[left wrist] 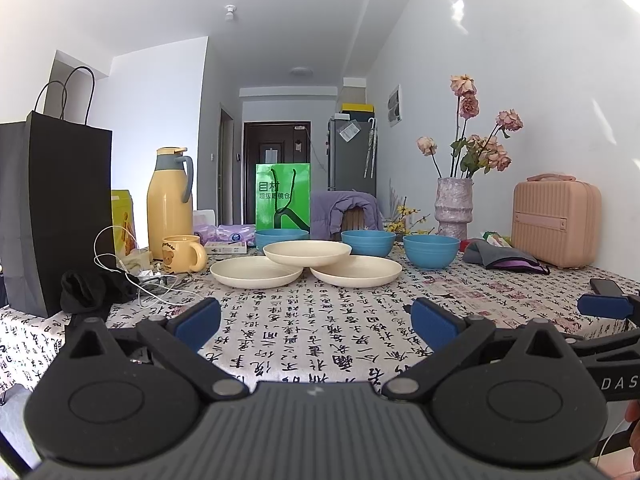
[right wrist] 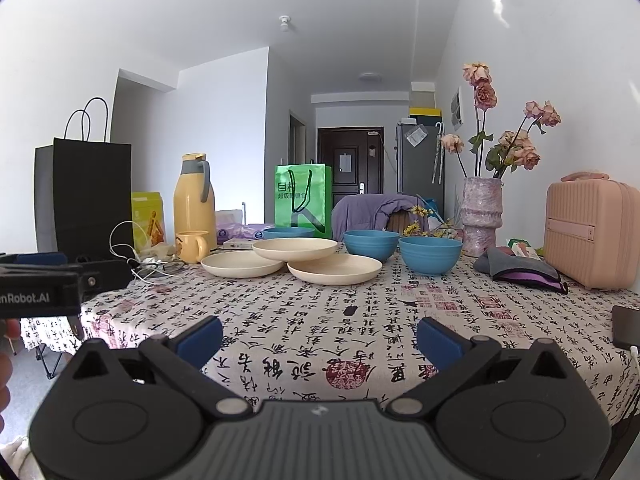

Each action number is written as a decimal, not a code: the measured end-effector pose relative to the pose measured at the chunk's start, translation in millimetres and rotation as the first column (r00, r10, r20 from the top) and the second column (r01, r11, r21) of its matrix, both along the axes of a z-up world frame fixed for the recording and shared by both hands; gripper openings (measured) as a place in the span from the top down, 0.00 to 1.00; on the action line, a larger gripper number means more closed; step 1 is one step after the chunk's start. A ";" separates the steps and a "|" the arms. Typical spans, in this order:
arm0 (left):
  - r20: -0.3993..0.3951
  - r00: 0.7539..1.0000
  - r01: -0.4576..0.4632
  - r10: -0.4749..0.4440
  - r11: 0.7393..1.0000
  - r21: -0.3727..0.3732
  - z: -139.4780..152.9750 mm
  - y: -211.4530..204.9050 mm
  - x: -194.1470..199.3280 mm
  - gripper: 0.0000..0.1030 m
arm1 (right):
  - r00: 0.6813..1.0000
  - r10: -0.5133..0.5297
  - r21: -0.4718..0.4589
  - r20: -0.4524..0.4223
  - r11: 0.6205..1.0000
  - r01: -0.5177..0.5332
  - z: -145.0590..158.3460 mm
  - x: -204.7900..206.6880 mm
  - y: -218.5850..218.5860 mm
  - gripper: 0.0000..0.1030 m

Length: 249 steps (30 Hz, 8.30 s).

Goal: Organize plates and bowls

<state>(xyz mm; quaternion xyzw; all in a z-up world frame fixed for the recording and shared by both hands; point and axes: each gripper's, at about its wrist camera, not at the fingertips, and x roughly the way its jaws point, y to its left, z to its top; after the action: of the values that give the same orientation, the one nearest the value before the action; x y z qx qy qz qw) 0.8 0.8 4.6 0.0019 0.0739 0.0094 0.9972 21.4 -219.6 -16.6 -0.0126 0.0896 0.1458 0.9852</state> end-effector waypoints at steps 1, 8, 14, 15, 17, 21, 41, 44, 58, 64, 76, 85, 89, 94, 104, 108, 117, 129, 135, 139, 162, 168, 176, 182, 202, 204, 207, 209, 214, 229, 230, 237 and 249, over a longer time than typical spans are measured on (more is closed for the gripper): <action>0.000 1.000 0.000 0.000 1.000 0.000 0.0 0.0 0.0 0.00 | 1.000 0.000 0.000 0.000 1.000 0.000 0.0 -0.1 -0.1 0.00; 0.002 1.000 -0.001 0.001 1.000 0.002 0.7 -0.6 0.0 0.00 | 1.000 -0.003 0.000 0.004 1.000 0.003 0.5 -0.3 -1.8 0.00; 0.003 1.000 -0.002 0.002 1.000 0.002 0.8 0.6 -0.1 0.00 | 1.000 -0.005 -0.001 0.006 1.000 0.005 1.2 -0.4 -2.7 0.00; 0.003 1.000 -0.003 0.003 1.000 0.003 0.9 0.7 -0.1 0.00 | 1.000 -0.006 -0.001 0.006 1.000 0.006 1.6 0.2 -2.9 0.00; 0.002 1.000 -0.004 0.004 1.000 0.004 1.5 1.3 0.1 0.00 | 1.000 -0.005 -0.001 0.007 1.000 0.005 1.6 0.0 -3.1 0.00; 0.005 1.000 -0.004 0.004 1.000 0.010 3.0 0.2 -0.5 0.00 | 1.000 -0.006 0.000 0.012 1.000 0.006 3.4 0.7 -3.6 0.00; -0.001 0.998 -0.068 0.068 0.997 0.021 8.0 19.9 55.0 0.00 | 0.999 0.024 -0.047 0.035 0.999 -0.023 -0.9 50.4 19.6 0.00; -0.011 0.997 -0.077 0.077 0.997 0.001 11.2 24.7 73.0 0.00 | 0.999 0.037 -0.040 0.021 0.999 -0.036 1.2 68.6 21.4 0.00; -0.052 0.994 -0.095 0.096 0.995 0.018 21.2 42.1 165.2 0.00 | 0.998 0.063 0.038 -0.030 0.997 -0.062 26.3 163.6 30.9 0.00; -0.096 0.989 -0.109 0.109 0.994 0.012 25.4 58.2 220.2 0.00 | 0.993 0.079 0.084 -0.082 0.994 -0.072 37.5 219.2 36.6 0.00; -0.250 0.965 -0.095 0.074 0.993 -0.072 35.3 105.0 370.0 0.00 | 0.952 0.165 0.257 -0.258 0.962 -0.097 54.3 365.1 42.1 0.00; -0.383 0.924 -0.070 0.015 0.989 -0.128 11.7 126.3 475.4 0.19 | 0.891 0.154 0.279 -0.426 0.960 -0.032 30.5 487.7 62.4 0.00; -0.424 0.906 -0.073 -0.006 0.983 -0.170 0.8 130.8 505.4 0.27 | 0.862 0.125 0.259 -0.491 0.966 0.008 12.9 525.0 71.1 0.00; -0.453 0.891 -0.076 -0.034 0.972 -0.224 -4.7 137.9 527.3 0.44 | 0.844 0.190 0.358 -0.502 0.934 0.002 0.3 547.3 70.0 0.01; -0.513 0.855 -0.105 -0.069 0.947 -0.302 -12.6 144.3 538.3 0.88 | 0.831 0.161 0.314 -0.532 0.949 0.017 -2.4 565.1 82.5 0.74; -0.524 0.849 -0.113 -0.075 0.941 -0.318 -7.5 146.1 533.3 0.94 | 0.829 0.116 0.282 -0.548 0.958 0.053 -4.1 565.4 79.7 0.92; -0.513 0.856 -0.114 -0.065 0.944 -0.308 14.5 140.6 488.4 0.95 | 0.839 0.096 0.251 -0.536 0.967 0.050 17.6 530.1 76.8 0.95; -0.463 0.886 -0.157 0.017 0.951 -0.266 36.5 137.2 351.8 0.95 | 0.867 0.121 0.236 -0.483 0.972 -0.004 40.8 411.0 86.0 0.94; -0.458 0.889 -0.170 0.022 0.943 -0.285 29.6 138.3 280.4 0.95 | 0.876 0.146 0.234 -0.460 0.972 -0.039 33.8 342.2 86.4 0.94; -0.460 0.887 -0.194 0.048 0.942 -0.274 21.9 137.1 244.7 0.95 | 0.877 0.145 0.206 -0.459 0.977 -0.054 26.5 302.4 90.8 0.94; -0.513 0.856 -0.255 0.073 0.921 -0.293 -13.6 174.9 226.9 0.94 | 0.825 0.169 0.196 -0.539 0.978 -0.072 -9.2 269.3 124.5 0.91; -0.519 0.852 -0.248 0.066 0.925 -0.290 -17.8 183.0 236.1 0.94 | 0.819 0.167 0.194 -0.549 0.979 -0.070 -13.4 276.8 134.7 0.89; -0.500 0.863 -0.237 0.078 0.935 -0.263 -17.0 184.6 237.3 0.86 | 0.834 0.166 0.192 -0.527 0.979 -0.074 -10.2 280.5 134.5 0.77; -0.420 0.895 -0.224 0.148 0.965 -0.137 0.9 169.2 211.8 0.42 | 0.878 0.127 0.154 -0.462 0.986 -0.061 3.7 268.9 119.6 0.49; -0.138 0.990 -0.014 0.020 0.999 0.043 3.7 35.6 90.0 0.00 | 0.996 0.072 -0.055 0.044 0.996 -0.070 16.9 107.3 49.5 0.00; -0.128 0.992 -0.013 0.017 0.999 0.035 0.5 29.0 84.2 0.00 | 0.998 0.049 -0.050 0.039 0.998 -0.047 11.3 95.5 37.1 0.00; -0.127 0.992 -0.022 0.024 1.000 0.016 -2.2 21.2 81.3 0.00 | 1.000 0.011 -0.040 0.013 0.999 -0.011 2.2 86.1 20.7 0.00; -0.132 0.991 -0.021 0.022 1.000 0.009 -1.8 17.3 82.2 0.00 | 1.000 -0.008 -0.042 -0.004 0.999 0.007 -3.4 82.2 11.9 0.00; -0.133 0.991 -0.004 0.007 1.000 0.023 -1.5 8.8 84.3 0.00 | 0.999 -0.039 -0.024 -0.005 0.999 0.039 -6.7 82.0 -1.0 0.00; -0.168 0.986 0.006 -0.002 1.000 0.023 -6.0 -1.0 94.6 0.00 | 0.996 -0.077 -0.011 -0.043 0.997 0.077 -12.7 92.6 -15.9 0.00; -0.170 0.985 0.010 -0.007 1.000 0.017 -5.2 -0.9 97.6 0.00 | 0.996 -0.077 -0.013 -0.048 0.997 0.076 -12.9 94.5 -15.6 0.00; -0.186 0.982 0.011 -0.012 1.000 -0.005 1.8 -3.0 130.4 0.00 | 0.990 -0.088 -0.009 -0.113 0.996 0.088 -10.2 120.1 -17.6 0.00; -0.266 0.964 0.004 -0.017 0.999 -0.048 16.7 1.0 208.4 0.00 | 0.972 -0.128 0.009 -0.199 0.991 0.132 3.6 195.3 -29.7 0.00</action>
<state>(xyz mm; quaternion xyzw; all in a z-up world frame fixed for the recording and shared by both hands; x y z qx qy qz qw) 209.3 1.8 21.3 -0.0197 0.2075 0.0021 0.9780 216.7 -249.2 -13.0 0.0189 0.1863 0.0824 0.9789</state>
